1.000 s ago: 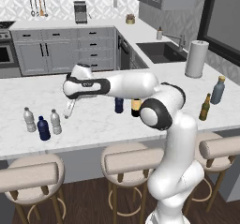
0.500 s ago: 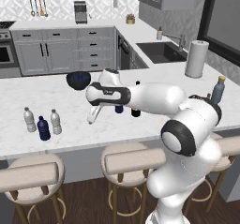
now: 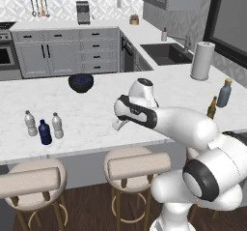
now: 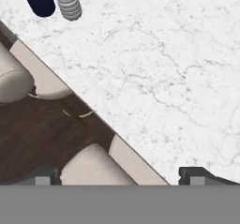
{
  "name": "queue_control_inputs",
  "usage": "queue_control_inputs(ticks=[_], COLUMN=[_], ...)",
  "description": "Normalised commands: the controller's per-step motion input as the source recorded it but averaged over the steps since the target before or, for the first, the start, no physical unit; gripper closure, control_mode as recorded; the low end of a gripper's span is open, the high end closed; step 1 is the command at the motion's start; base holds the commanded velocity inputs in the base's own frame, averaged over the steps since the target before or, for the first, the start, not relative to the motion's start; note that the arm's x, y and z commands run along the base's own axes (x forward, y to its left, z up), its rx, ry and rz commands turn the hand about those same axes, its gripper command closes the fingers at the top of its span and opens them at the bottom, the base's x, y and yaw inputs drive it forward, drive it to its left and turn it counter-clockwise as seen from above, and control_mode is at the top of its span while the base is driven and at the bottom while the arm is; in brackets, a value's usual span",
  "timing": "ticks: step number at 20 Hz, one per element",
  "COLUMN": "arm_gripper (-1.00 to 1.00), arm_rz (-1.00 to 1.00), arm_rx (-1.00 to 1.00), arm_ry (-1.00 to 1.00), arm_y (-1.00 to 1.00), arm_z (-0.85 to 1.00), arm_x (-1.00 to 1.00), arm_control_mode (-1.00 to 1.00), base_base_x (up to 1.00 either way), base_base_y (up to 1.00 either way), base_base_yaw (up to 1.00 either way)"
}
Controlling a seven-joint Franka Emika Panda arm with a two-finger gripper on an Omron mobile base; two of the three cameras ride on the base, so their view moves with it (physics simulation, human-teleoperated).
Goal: Move the plastic bottles in the middle to the plastics group, and the glass bottles in the middle to the glass group.
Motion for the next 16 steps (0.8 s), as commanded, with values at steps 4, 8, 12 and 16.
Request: queue_control_inputs(ticks=[4,8,12,16], arm_gripper=[-1.00,-1.00,-1.00,-1.00], arm_rz=[-0.51,-0.54,-0.46,-0.27], arm_rx=[-0.01,0.00,0.00,-0.01], arm_ry=[0.13,0.20,0.07,0.00], arm_y=[-0.97,-1.00,-0.93,-0.50], arm_z=[0.65,0.61,0.47,0.52], arm_x=[0.00,0.00,0.00,0.03], arm_control_mode=[-1.00,-1.00,-1.00,-1.00], base_base_x=[0.00,0.00,0.00,0.00], base_base_y=[0.00,0.00,0.00,0.00], base_base_yaw=[0.00,0.00,0.00,0.00])
